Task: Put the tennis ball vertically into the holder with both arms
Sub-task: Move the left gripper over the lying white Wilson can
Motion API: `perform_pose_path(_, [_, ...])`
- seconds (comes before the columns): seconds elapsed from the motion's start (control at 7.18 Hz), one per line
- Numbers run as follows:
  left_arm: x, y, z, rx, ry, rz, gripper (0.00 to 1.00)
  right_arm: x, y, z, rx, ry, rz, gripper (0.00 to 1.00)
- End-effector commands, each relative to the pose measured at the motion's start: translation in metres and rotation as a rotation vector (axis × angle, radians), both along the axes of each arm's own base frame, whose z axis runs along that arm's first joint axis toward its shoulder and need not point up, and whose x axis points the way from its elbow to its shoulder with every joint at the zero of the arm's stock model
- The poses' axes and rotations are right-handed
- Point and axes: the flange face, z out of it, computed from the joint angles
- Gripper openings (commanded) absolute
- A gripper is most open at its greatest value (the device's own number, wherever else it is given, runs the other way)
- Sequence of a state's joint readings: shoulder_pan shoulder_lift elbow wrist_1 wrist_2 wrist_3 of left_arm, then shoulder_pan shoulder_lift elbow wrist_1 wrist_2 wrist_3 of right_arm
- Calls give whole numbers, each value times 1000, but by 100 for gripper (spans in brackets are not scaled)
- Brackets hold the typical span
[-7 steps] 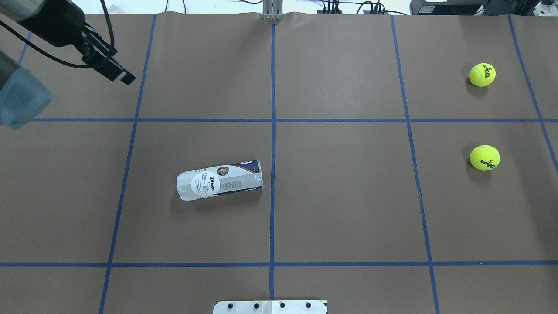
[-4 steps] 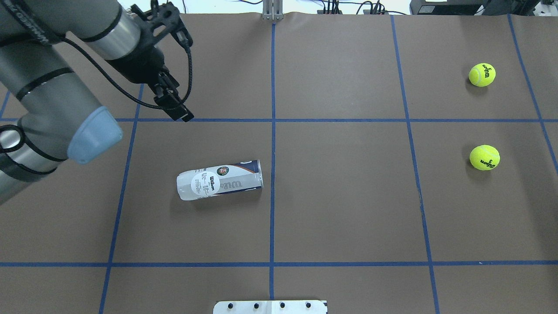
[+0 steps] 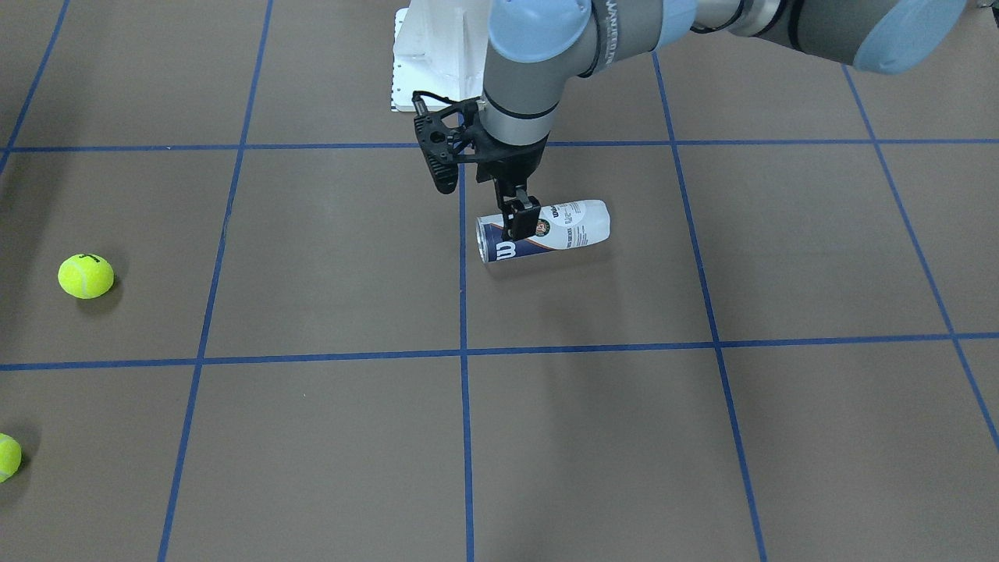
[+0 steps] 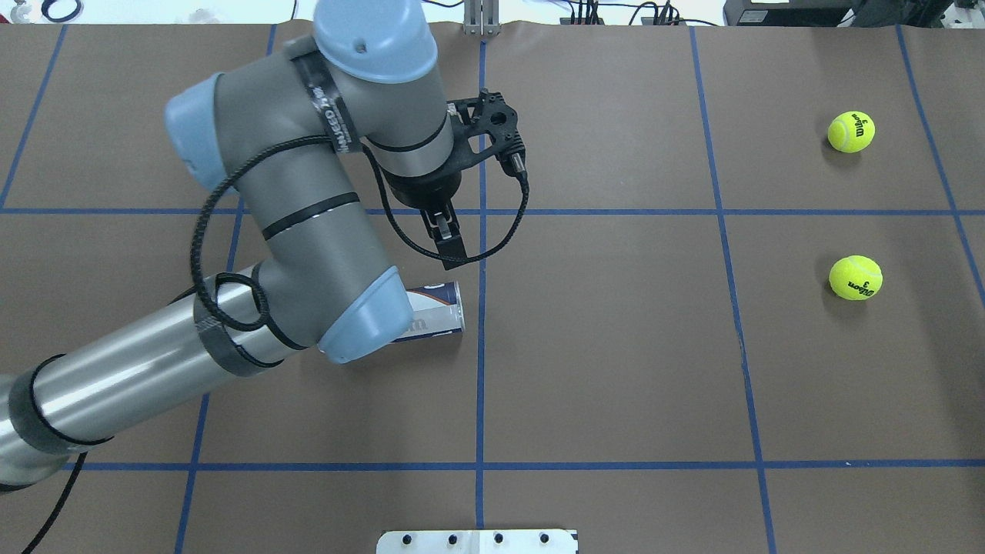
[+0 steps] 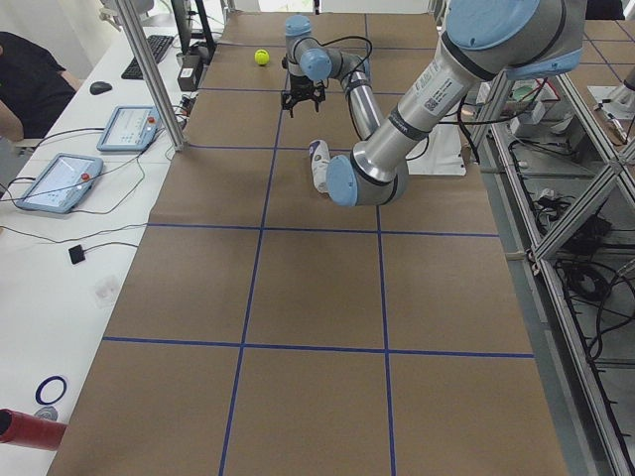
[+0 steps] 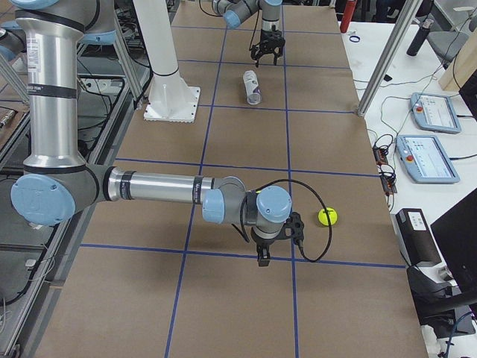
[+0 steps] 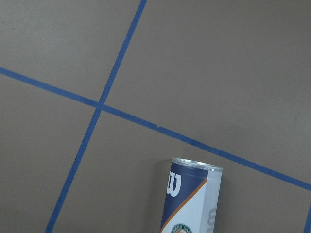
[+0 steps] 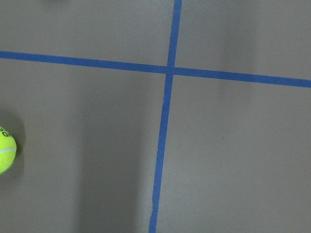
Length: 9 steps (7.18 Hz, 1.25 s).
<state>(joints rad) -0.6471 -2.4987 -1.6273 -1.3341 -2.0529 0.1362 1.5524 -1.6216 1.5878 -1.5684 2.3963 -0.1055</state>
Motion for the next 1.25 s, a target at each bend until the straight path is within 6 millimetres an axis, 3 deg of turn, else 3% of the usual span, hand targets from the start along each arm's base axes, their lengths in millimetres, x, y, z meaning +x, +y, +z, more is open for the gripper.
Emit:
perform_pose_path(0.0, [43,9,9,39,-60,45,99,0,-1,0,1,0,0,99])
perform_pose_path(0.42, [74,32,19,97,-73,72,99,0,-1,0,-1,0,2,99])
perform_pose_path(0.7, [92,35,29,114,-72,76,99,0,0,2,-5,0,1,99])
perform_pose_path(1.11, [98,36,51,123,-89,72,99,0,1,4,-10,1,2,100])
